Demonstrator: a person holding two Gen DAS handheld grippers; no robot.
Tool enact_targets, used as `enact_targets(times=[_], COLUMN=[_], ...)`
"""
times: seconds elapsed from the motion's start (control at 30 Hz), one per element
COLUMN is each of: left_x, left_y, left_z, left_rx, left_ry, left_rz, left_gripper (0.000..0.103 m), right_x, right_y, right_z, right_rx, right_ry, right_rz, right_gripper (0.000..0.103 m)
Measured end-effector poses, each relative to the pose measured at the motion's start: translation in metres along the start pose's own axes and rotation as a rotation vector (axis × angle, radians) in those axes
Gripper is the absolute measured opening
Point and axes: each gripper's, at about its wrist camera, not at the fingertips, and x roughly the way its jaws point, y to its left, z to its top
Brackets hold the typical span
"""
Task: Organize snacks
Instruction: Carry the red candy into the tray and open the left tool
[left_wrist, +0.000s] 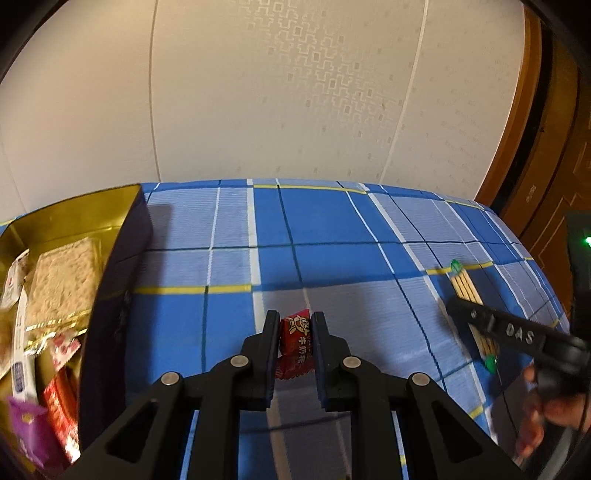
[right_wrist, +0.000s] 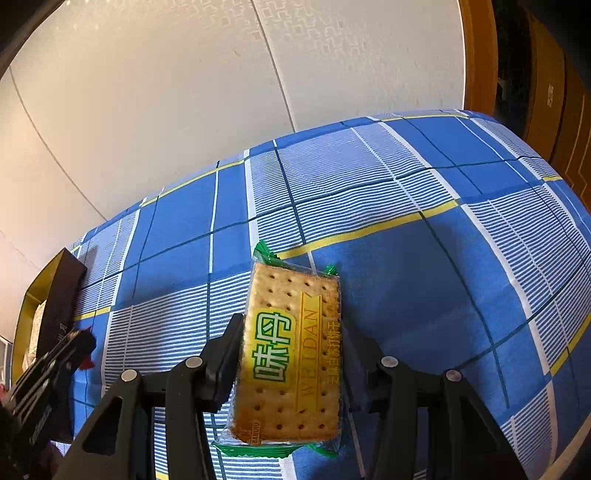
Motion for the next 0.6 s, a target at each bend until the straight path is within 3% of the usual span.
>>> enact_targets(times=[0.33,0.6], left_x=[-0.03,-0.057], left_y=[0.019,0.036], left_z=[-0.013,-0.02], left_rx=[-0.038,-0.006], left_ry=[-0.039,-0.087], left_rz=[-0.02,0.012], left_gripper=[0.017,0.017], right_x=[-0.004,-0.011], right_y=[0.009,0.033], right_z=[-0.004,-0.005], right_rx=[0.001,-0.069], right_ry=[-0.013,-0.058], right_rz=[0.024,0.035], right_gripper=[0.051,0.051])
